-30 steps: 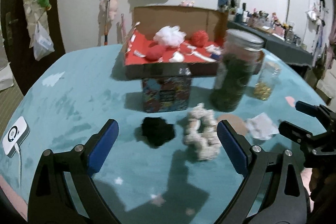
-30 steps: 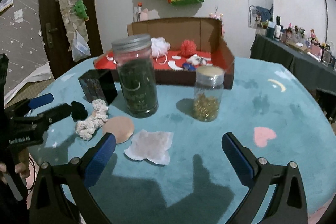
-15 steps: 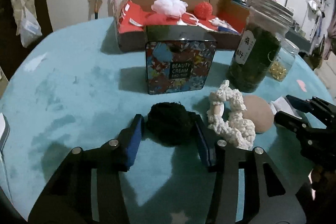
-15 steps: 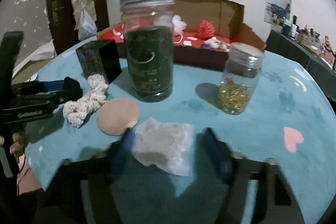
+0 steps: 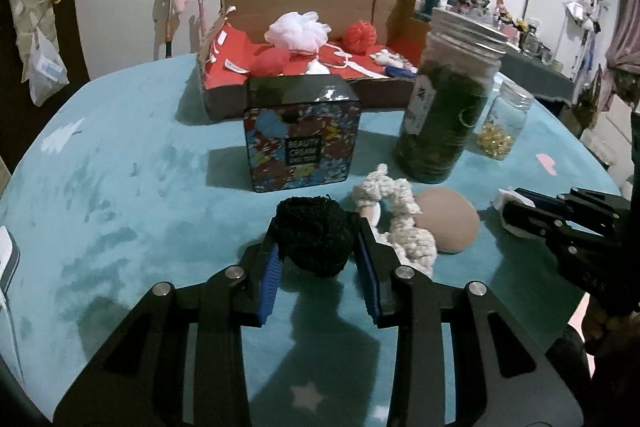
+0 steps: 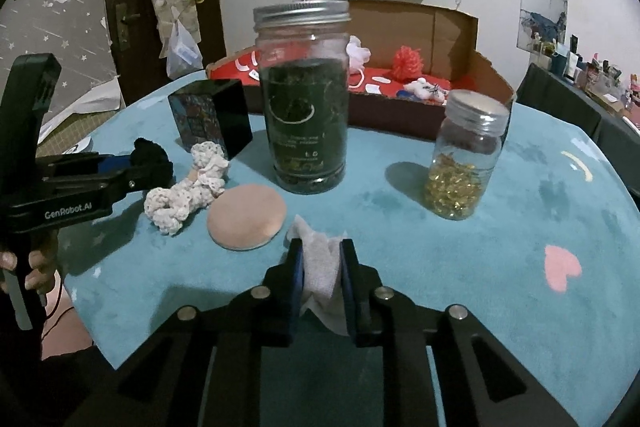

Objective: Organize soft objects
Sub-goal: 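Carry the black ball and white cloth up and over into the box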

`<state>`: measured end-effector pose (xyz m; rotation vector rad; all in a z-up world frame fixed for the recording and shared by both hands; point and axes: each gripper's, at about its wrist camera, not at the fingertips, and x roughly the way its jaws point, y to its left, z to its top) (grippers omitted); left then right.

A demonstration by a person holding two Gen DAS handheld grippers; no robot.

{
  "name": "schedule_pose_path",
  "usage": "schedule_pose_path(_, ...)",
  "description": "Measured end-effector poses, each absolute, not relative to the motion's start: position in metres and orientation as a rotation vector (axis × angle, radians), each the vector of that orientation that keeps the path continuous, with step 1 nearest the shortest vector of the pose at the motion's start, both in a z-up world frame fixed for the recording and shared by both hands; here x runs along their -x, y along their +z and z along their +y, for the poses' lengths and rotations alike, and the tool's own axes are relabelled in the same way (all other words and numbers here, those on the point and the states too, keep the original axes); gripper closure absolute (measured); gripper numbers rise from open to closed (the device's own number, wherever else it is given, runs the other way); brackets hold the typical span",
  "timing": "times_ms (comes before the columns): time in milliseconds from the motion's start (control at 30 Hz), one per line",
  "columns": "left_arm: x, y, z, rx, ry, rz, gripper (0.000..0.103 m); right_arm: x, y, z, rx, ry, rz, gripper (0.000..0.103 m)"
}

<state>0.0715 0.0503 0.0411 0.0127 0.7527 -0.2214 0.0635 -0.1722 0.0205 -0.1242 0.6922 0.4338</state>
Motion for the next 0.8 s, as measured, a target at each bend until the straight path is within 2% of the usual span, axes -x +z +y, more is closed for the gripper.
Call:
schedule_pose_path(433, -0.068, 0.063, 0.037, -0.037, -0.285, 0.730, 0.071, -0.062, 0.032, -0.179, 0.103, 0.439, 0.674, 0.085)
schedule_pose_path(800, -0.102, 0.093, 0.002, -0.210, -0.373, 0.786, 0.071, -0.082, 0.058, -0.193, 0.014, 0.483, 0.697, 0.085)
